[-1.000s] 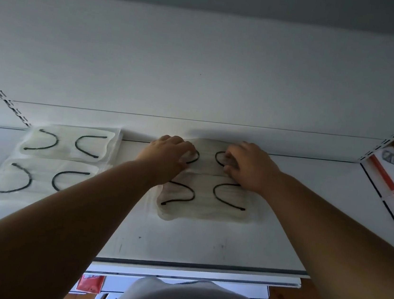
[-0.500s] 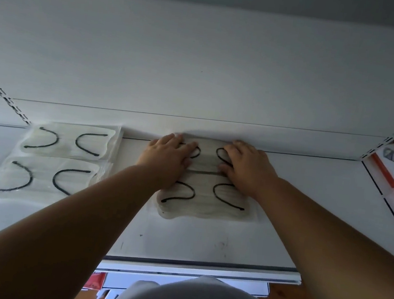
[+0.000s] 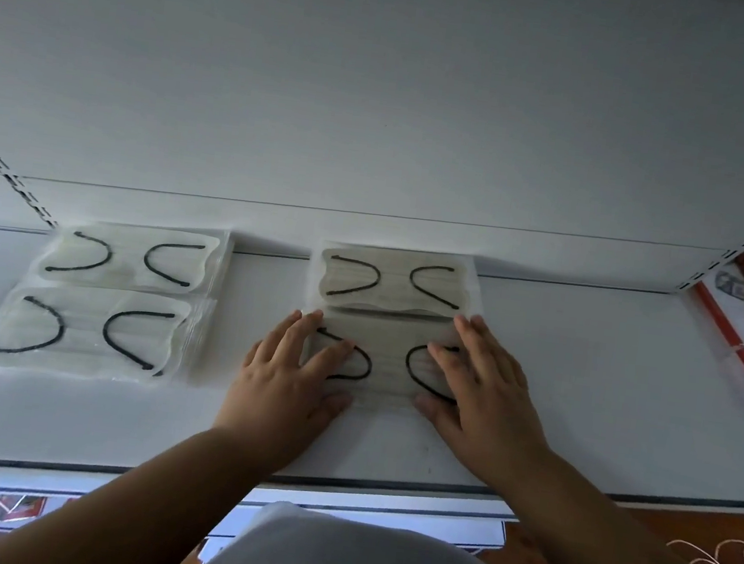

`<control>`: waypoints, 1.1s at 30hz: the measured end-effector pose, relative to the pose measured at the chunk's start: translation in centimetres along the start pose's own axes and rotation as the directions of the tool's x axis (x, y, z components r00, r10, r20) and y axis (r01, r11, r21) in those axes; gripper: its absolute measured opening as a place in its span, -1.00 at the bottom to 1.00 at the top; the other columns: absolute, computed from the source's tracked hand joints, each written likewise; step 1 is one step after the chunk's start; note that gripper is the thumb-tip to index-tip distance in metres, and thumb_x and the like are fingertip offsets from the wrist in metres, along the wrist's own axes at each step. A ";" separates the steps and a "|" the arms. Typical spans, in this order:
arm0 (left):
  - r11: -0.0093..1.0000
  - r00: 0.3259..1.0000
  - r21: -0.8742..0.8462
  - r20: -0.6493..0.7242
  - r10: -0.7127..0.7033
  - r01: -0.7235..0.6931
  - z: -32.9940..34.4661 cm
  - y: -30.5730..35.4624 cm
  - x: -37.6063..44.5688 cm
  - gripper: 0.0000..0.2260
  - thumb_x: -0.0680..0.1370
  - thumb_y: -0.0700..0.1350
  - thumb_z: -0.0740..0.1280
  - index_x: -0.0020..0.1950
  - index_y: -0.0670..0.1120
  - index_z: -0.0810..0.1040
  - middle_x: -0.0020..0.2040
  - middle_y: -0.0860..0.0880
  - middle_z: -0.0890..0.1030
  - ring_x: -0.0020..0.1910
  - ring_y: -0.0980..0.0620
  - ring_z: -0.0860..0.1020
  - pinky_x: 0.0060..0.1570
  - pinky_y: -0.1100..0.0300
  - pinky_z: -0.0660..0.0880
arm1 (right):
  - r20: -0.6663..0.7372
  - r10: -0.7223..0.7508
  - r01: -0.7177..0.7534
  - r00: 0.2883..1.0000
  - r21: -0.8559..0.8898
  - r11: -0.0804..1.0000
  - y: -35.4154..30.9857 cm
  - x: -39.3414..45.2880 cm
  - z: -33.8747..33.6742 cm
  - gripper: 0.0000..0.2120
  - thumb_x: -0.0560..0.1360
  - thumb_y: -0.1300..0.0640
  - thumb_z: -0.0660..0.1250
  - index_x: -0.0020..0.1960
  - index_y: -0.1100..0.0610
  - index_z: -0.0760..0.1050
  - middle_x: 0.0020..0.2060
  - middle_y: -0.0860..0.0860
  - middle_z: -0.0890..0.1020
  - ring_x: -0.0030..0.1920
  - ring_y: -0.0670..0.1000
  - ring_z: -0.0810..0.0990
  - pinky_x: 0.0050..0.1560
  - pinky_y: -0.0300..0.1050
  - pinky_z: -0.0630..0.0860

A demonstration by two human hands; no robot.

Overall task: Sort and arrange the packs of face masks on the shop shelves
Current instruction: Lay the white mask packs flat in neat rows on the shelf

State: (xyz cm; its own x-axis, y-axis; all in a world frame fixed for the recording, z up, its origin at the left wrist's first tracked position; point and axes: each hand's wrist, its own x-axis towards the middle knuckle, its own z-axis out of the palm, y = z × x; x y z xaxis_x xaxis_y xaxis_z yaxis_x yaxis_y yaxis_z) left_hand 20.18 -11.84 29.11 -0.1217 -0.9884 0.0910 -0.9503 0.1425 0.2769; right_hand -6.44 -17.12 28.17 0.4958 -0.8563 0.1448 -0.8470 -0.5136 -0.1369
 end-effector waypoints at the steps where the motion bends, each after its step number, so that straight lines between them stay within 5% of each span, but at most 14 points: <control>1: 1.000 1.000 -0.001 0.004 0.011 -0.011 -0.1 -0.1 0.0 -0.50 0.48 0.29 0.22 0.37 0.14 0.40 0.45 -0.16 0.41 0.46 -0.27 0.37 0.30 -0.22 0.44 | 0.004 0.006 -0.006 1.000 -0.005 1.000 -0.1 -0.1 -0.1 -0.37 0.54 -0.34 0.13 0.45 0.04 0.39 0.58 0.13 0.16 0.57 0.13 0.10 0.44 0.08 0.16; 6: 0.998 0.996 0.008 0.048 0.069 -0.070 -0.3 -0.5 0.3 -0.44 0.44 0.35 0.22 0.37 0.12 0.43 0.47 -0.15 0.40 0.48 -0.24 0.33 0.31 -0.22 0.43 | 0.023 0.003 -0.003 1.000 0.007 1.000 -0.3 -0.4 -0.3 -0.24 0.45 -0.47 0.12 0.41 0.04 0.43 0.56 0.09 0.18 0.55 0.08 0.11 0.42 0.04 0.14; 17: 0.991 0.991 -0.023 0.000 -0.133 0.133 -1.3 0.3 -0.9 -0.32 0.42 0.35 0.35 0.46 0.08 0.38 0.52 -0.15 0.32 0.43 -0.26 0.38 0.29 -0.16 0.44 | -0.047 0.005 -0.003 0.999 0.056 0.998 -0.3 0.2 -1.1 -0.32 0.48 -0.38 0.16 0.42 0.04 0.44 0.57 0.12 0.18 0.57 0.11 0.11 0.43 0.09 0.21; 19: 0.968 0.974 -0.109 0.048 -0.223 0.227 -1.3 0.6 -1.2 -0.30 0.47 0.24 0.41 0.54 0.08 0.26 0.60 -0.10 0.18 0.47 -0.22 0.36 0.36 -0.06 0.38 | -0.050 0.135 -0.122 0.990 0.205 0.971 -0.7 -0.6 -0.8 -0.24 0.49 -0.40 0.19 0.52 0.03 0.29 0.60 0.05 0.09 0.58 0.05 0.04 0.46 0.01 0.16; 23: 0.915 0.964 -0.304 0.105 -0.243 0.264 -0.8 1.7 -0.9 -0.25 0.51 0.08 0.43 0.60 0.04 0.13 0.64 -0.05 0.04 0.55 -0.13 0.24 0.43 0.07 0.27 | 0.159 0.354 -0.380 0.922 0.554 0.740 -1.7 -1.0 -1.0 -0.04 0.36 -0.39 0.24 0.61 -0.01 -0.02 0.60 -0.11 -0.03 0.58 -0.07 0.00 0.51 -0.13 0.09; 27: 0.931 0.968 -0.270 0.120 -0.219 0.244 -0.8 1.4 -0.5 -0.20 0.52 0.17 0.40 0.62 0.07 0.04 0.65 -0.07 -0.05 0.57 -0.15 0.18 0.46 0.03 0.24 | 0.138 0.301 -0.329 0.944 0.488 0.809 -1.3 -0.7 -1.4 -0.12 0.40 -0.32 0.31 0.59 -0.02 0.09 0.59 -0.16 -0.07 0.55 -0.18 -0.05 0.47 -0.22 0.06; 30: 0.984 0.982 -0.106 0.142 -0.126 0.142 -0.7 0.5 -0.6 -0.32 0.57 0.21 0.30 0.61 0.12 0.11 0.65 -0.12 -0.10 0.56 -0.21 0.19 0.48 -0.01 0.21 | 0.093 0.198 -0.219 0.976 0.408 0.887 -0.5 -1.0 -0.8 -0.25 0.44 -0.20 0.41 0.54 -0.02 0.26 0.60 -0.02 0.01 0.57 -0.07 0.00 0.52 -0.01 0.19; 33: 0.995 0.992 -0.051 0.096 -0.085 0.090 -0.7 -0.3 -0.9 -0.39 0.52 0.19 0.40 0.54 0.12 0.34 0.63 -0.15 0.10 0.50 -0.27 0.32 0.41 -0.10 0.31 | 0.022 0.177 -0.174 0.984 0.334 0.926 0.1 -1.1 -0.4 -0.34 0.44 -0.25 0.33 0.45 0.03 0.42 0.56 0.11 0.21 0.57 0.12 0.13 0.45 0.22 0.30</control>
State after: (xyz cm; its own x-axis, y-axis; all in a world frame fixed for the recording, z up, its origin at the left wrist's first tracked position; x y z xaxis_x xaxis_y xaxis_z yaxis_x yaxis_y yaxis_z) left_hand 20.75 -10.95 29.65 -0.0673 -0.9974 -0.0247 -0.9416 0.0553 0.3321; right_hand -7.11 -16.23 28.44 0.3417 -0.9348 0.0970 -0.8070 -0.3448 -0.4794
